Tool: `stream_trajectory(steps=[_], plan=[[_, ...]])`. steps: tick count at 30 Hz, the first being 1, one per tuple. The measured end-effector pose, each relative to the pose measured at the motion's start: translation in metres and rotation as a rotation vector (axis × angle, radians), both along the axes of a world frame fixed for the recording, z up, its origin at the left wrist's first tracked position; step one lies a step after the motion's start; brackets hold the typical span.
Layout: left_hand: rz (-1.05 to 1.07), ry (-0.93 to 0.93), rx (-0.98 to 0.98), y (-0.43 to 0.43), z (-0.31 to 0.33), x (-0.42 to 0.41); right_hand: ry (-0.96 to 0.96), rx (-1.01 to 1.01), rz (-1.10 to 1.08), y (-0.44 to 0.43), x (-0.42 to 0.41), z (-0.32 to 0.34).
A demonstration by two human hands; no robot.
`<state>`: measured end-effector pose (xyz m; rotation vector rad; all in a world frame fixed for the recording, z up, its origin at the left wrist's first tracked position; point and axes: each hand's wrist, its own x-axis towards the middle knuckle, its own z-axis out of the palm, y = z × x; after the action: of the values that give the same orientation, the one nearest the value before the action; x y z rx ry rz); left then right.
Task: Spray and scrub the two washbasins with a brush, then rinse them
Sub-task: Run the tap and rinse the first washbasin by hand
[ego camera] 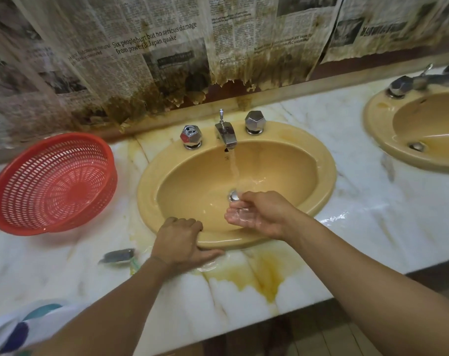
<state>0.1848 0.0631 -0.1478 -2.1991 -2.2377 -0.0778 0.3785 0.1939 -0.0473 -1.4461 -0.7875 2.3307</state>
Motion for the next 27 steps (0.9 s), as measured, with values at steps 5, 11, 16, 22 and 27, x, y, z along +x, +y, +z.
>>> stream_trajectory(steps=[5,11,16,22,27], plan=[[0.115,0.042,-0.17,0.011,0.014,0.044,-0.144,0.144,0.005,-0.012,0.027,0.003],[0.134,-0.102,-0.314,0.041,0.026,0.096,-0.24,0.267,0.018,-0.01,0.061,0.015],[0.178,-0.101,-0.289,0.062,0.021,0.136,-0.266,0.375,-0.006,0.001,0.089,0.019],[-0.015,-0.114,-0.338,0.053,0.019,0.103,-0.219,0.393,-0.104,0.012,0.118,0.015],[-0.118,-0.058,-0.236,0.007,0.017,0.004,-0.213,0.391,-0.248,0.014,0.143,0.002]])
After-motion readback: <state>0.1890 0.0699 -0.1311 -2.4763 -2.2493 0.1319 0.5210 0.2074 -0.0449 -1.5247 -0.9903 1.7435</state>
